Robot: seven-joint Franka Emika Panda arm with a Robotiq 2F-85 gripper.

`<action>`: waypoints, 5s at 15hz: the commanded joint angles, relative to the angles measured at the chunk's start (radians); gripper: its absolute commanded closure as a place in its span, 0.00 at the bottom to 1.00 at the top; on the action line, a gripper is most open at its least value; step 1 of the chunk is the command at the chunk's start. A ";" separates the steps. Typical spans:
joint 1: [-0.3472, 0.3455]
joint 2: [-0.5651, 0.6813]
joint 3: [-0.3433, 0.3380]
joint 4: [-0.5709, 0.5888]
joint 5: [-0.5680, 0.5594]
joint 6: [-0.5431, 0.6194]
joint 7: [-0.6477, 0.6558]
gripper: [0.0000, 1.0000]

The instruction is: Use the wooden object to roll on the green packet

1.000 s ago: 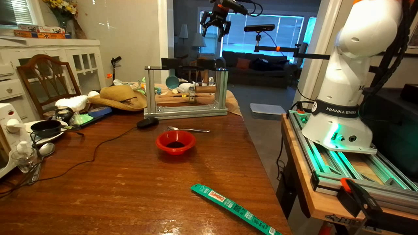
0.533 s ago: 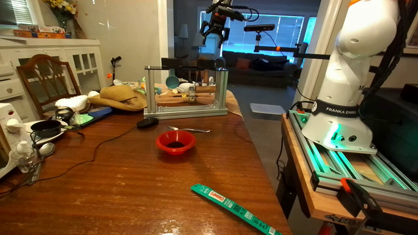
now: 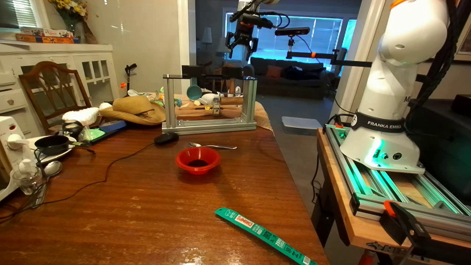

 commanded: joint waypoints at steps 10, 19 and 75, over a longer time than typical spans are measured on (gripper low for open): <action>0.017 0.022 0.012 0.020 0.014 -0.026 0.012 0.00; 0.015 0.017 0.011 0.012 0.008 -0.006 0.003 0.00; 0.026 0.068 0.010 0.022 0.032 -0.010 0.093 0.23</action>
